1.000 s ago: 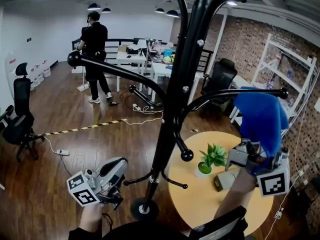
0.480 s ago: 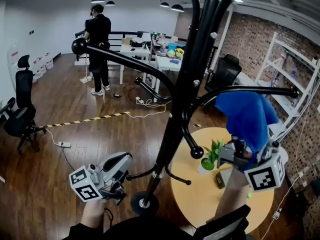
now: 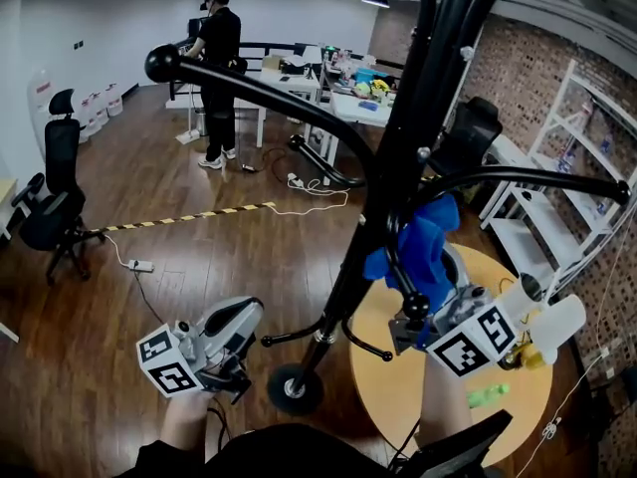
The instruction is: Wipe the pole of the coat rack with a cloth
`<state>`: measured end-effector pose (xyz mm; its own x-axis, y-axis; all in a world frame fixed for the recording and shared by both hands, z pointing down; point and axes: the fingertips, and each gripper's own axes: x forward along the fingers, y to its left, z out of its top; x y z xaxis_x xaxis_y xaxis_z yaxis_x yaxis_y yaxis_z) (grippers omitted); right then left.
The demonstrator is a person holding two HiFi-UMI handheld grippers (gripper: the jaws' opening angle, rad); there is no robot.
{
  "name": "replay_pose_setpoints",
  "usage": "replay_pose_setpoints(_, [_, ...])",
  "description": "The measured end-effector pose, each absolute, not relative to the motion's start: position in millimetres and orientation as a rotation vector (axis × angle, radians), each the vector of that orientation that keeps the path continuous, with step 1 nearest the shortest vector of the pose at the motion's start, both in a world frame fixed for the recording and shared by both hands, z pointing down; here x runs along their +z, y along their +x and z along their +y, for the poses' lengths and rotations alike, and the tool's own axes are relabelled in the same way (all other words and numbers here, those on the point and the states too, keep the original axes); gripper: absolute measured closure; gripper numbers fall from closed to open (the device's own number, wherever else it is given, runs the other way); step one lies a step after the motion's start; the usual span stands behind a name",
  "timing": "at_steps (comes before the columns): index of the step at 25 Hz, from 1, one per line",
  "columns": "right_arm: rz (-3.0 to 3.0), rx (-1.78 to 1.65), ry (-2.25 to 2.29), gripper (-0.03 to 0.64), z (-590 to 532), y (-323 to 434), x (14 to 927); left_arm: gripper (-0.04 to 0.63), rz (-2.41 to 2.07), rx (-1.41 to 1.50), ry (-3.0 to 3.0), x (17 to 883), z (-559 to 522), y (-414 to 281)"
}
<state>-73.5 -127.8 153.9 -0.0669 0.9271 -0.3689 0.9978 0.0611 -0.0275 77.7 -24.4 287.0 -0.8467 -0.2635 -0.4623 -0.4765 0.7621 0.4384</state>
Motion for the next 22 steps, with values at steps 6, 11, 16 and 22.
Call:
replay_pose_setpoints(6, [2.288, -0.168, 2.159, 0.586, -114, -77, 279, 0.594, 2.598, 0.820, -0.598, 291, -31, 70])
replay_pose_setpoints(11, [2.383, 0.171, 2.449, 0.584, -123, -66, 377, 0.594, 2.597, 0.850, -0.639, 289, -52, 55])
replay_pose_setpoints(16, [2.413, 0.261, 2.549, 0.584, -155, -61, 407, 0.594, 2.622, 0.877, -0.671, 294, -79, 31])
replay_pose_setpoints(22, [2.376, 0.200, 2.585, 0.584, -185, -62, 406, 0.594, 2.658, 0.898, -0.671, 303, -107, 14])
